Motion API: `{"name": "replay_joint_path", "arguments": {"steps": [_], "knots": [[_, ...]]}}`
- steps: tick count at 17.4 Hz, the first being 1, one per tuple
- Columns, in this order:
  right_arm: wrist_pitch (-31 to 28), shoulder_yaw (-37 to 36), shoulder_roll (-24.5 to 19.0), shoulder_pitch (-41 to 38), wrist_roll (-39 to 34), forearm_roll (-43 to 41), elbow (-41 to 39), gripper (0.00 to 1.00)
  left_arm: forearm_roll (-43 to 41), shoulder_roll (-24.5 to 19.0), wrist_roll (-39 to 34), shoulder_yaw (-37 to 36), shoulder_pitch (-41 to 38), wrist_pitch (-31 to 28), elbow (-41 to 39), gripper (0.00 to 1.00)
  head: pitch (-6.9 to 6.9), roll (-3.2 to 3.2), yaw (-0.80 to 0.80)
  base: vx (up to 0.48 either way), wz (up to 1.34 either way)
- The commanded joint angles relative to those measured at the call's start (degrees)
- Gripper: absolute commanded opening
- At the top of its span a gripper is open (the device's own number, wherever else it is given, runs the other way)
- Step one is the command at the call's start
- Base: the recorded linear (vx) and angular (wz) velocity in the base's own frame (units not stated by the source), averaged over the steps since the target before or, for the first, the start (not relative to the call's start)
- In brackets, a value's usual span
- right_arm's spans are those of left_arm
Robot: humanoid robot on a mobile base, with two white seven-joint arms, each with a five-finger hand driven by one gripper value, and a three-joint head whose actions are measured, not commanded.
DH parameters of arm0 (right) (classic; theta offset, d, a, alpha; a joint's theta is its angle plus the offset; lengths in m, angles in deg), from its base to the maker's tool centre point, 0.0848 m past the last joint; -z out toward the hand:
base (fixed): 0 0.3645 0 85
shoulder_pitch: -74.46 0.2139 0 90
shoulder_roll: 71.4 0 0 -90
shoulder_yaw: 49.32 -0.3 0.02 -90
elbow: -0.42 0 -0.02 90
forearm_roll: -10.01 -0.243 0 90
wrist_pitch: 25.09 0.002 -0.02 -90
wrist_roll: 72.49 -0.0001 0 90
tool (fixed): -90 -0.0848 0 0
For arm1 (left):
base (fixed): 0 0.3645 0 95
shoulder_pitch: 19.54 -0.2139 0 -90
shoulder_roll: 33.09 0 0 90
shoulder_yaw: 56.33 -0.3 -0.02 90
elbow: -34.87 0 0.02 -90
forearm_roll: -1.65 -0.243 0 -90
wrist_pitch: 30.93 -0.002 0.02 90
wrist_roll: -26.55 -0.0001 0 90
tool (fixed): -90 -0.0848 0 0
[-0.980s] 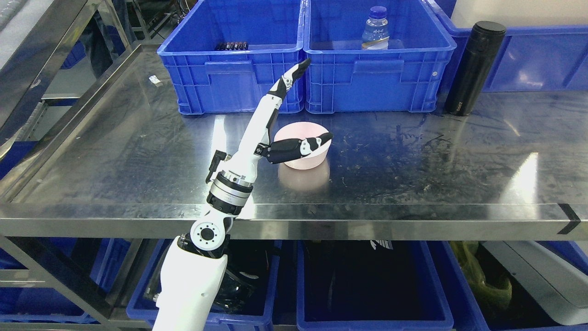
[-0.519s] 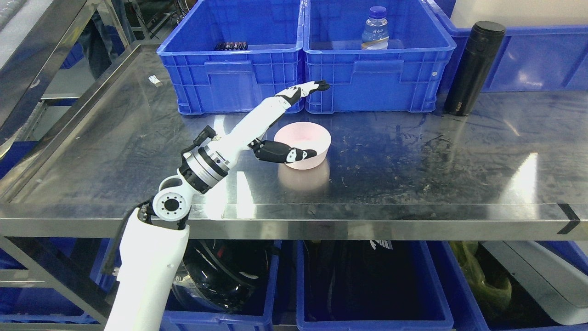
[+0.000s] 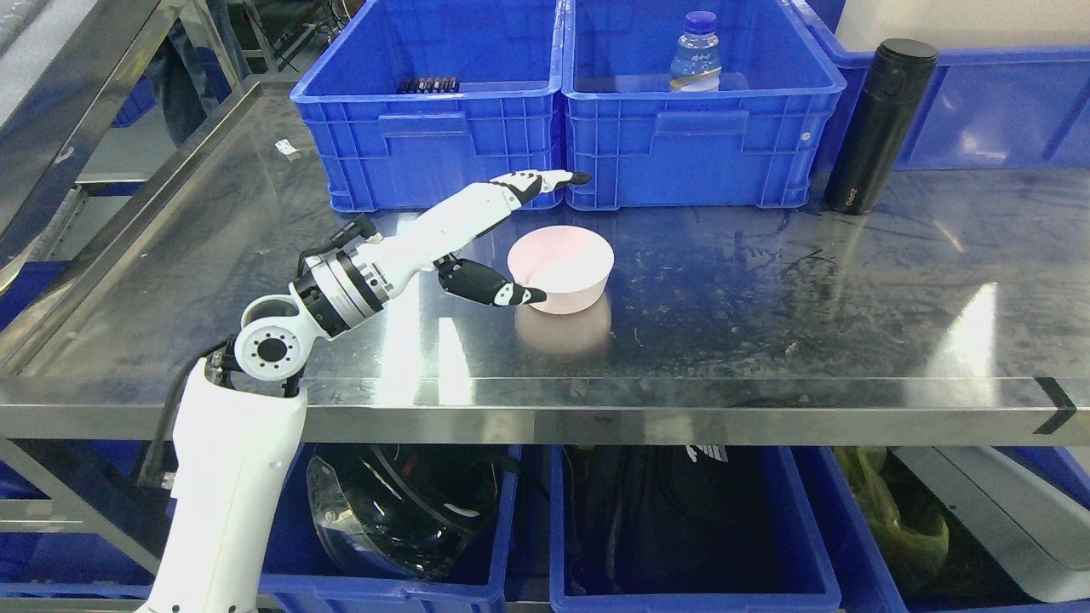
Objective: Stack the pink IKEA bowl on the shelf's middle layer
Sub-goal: 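Reach the left hand toward the pink bowl on the steel shelf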
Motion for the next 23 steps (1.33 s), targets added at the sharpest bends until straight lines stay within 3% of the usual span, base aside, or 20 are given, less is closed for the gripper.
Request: {"name": "replay_joint_path", "arguments": {"steps": [1,7,10,16,23], "knots": [[0.0,0.0,1.0,-0.2,0.0,0.0,-1.0,1.00,-0.2,-6.6,9.5,1.4,7.5,-2.7,0.2,0.89,0.00,0.00,0.00,0.000,0.00],[0.0,0.0,1.0,-0.2,0.0,0.0,-1.0,1.00,-2.2,-9.9,10.4,-12.9,8.6,-4.5,0.3,0.86,0.00,0.00,0.00,0.000,0.00],[0.0,0.0,1.0,-0.2,0.0,0.0,-1.0,1.00,-11.0,-7.1,13.4,-13.1,8.4,-7.1,1.7,0.89,0.00,0.00,0.00,0.000,0.00],[0.0,0.0,1.0,-0.3,0.0,0.0,-1.0,1.00,-17.7,0.3,15.7,-16.3,10.5,-7.4,4.9,0.82,0.00,0.00,0.00,0.000,0.00],[0.0,0.0,1.0,-0.3,0.0,0.0,-1.0,1.00,-20.1,0.9,15.7,-15.8,18.2,-7.5,11.0,0.77,0.00,0.00,0.00,0.000,0.00]]}}
